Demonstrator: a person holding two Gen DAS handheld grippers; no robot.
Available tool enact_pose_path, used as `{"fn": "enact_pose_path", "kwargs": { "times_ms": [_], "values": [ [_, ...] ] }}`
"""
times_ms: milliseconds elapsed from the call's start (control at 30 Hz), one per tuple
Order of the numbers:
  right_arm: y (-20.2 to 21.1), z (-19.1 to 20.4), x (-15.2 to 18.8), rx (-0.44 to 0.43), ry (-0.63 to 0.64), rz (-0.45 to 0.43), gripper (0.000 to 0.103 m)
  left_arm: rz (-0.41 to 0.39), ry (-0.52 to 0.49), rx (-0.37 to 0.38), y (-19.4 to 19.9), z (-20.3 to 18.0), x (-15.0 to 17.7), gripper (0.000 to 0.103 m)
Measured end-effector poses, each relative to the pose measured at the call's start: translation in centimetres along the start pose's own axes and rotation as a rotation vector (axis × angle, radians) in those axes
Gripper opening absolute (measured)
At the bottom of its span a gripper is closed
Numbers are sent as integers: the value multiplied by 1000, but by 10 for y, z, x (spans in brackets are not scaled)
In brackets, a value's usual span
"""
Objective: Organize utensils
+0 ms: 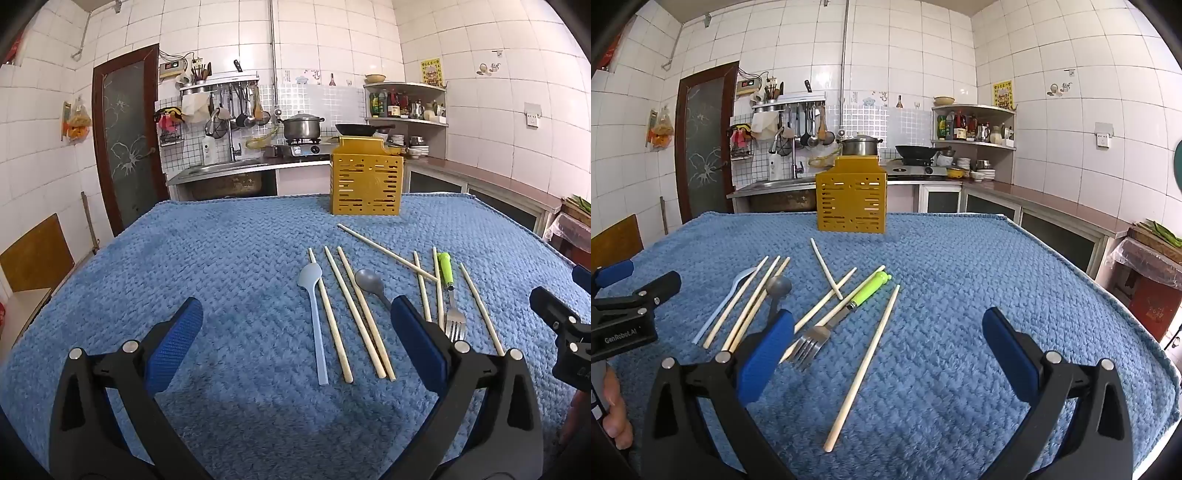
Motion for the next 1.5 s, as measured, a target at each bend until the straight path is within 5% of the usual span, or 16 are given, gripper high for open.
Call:
{"fn": "enact_pose_path", "kwargs": {
  "times_ms": [1500],
  "values": [
    [2,-3,1,-2,10,5,99,5,6,11,-1,-7,3,98]
  ]
}}
Point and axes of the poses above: each gripper's, at about its wrist camera, not at the fingertips, and y roughly against the way its jaws point, z to its left, x to its underside, the point moved 5 cm from there along -y, roughly the way its jaws point, and after that the axes turned 11 degrees about -z, right-handed, at the moved point
